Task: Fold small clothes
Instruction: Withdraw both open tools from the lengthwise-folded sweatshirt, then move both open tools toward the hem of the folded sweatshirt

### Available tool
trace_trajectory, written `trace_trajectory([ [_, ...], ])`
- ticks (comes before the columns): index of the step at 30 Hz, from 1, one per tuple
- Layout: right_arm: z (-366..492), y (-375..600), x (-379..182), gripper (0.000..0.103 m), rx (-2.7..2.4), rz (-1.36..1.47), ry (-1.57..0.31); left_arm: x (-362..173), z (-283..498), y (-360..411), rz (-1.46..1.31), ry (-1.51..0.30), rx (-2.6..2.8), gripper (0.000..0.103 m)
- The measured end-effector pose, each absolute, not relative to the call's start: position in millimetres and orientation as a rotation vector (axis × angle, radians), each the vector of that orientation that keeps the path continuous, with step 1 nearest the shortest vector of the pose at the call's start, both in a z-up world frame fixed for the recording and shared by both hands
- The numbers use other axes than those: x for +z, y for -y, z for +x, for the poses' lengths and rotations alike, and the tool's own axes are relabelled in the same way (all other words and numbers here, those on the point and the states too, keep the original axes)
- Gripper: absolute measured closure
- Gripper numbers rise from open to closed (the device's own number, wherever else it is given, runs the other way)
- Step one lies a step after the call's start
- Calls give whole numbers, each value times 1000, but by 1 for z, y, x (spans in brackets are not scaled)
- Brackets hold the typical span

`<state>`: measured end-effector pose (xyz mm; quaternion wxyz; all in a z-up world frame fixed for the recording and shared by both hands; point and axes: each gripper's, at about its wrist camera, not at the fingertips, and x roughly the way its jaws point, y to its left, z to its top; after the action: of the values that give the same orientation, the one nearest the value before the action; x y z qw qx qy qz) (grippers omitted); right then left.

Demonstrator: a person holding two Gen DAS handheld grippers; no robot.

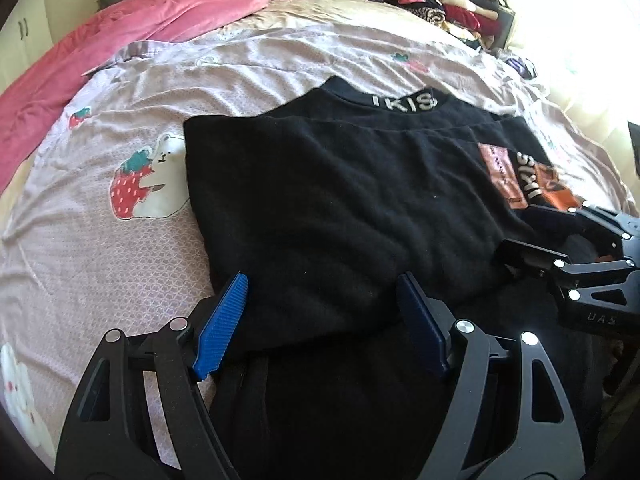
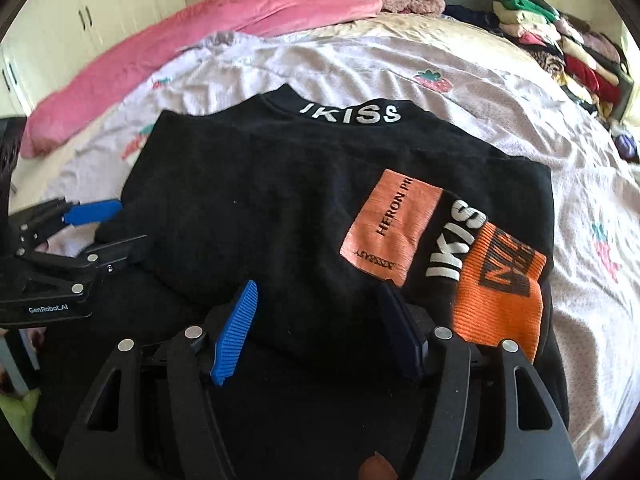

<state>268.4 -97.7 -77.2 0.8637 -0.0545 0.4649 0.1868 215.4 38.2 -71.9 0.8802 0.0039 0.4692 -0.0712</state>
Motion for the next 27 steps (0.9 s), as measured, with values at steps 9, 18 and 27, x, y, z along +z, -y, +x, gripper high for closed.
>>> trace_trajectory([
  [9, 245, 128, -52, 27, 371, 5, -891, -47, 195, -47, -20, -931, -150, 34],
  [18, 208, 171, -9, 23, 353, 150, -760, -20, 170, -49, -34, -873, -136, 26],
  [27, 168, 220, 39, 23, 290, 174, -635, 4, 150, -52, -56, -831, -135, 25],
])
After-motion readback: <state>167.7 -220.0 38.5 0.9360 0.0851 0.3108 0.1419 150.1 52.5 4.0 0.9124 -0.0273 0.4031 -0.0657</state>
